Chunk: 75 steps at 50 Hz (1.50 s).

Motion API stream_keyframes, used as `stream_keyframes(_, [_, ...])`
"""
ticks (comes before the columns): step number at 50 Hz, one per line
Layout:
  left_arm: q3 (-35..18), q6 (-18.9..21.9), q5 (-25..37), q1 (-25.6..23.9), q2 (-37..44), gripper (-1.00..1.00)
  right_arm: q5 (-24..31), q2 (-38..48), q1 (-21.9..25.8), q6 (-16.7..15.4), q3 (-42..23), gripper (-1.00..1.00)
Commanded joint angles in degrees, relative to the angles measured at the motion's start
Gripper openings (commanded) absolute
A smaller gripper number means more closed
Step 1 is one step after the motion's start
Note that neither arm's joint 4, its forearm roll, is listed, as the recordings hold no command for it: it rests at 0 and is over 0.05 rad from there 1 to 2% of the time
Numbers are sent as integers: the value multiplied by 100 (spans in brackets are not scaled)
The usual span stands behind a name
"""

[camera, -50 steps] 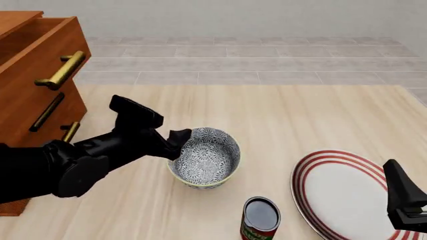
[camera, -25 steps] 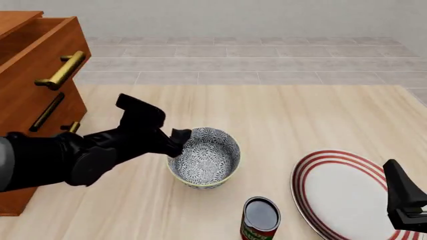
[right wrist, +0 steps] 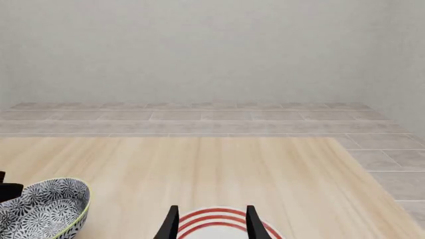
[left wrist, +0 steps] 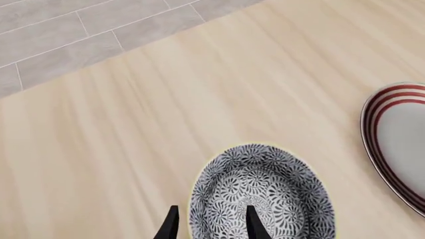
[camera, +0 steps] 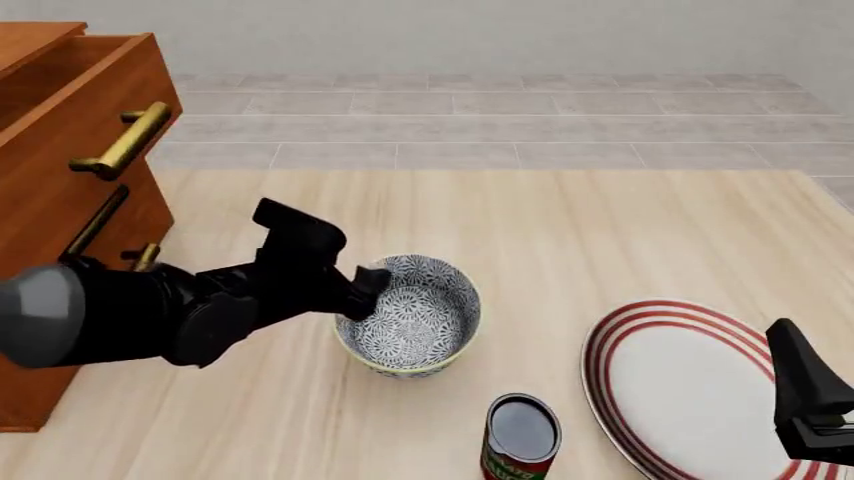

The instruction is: Put the bowl on top of the cabinet.

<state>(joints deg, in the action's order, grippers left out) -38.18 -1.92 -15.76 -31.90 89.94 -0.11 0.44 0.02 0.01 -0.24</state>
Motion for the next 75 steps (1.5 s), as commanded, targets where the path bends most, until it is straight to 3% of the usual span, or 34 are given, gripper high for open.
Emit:
stream_keyframes(1, [-36, -44, -33, -28, 167, 100, 0, 0, 0, 0, 0, 100])
stream_keyframes(41, [-124, -108, -180, 139, 620, 100, 0, 0, 1, -1, 0, 100])
stream_keyframes(75, [-447, -174, -551, 112, 1632, 100, 0, 0, 0, -1, 0, 100])
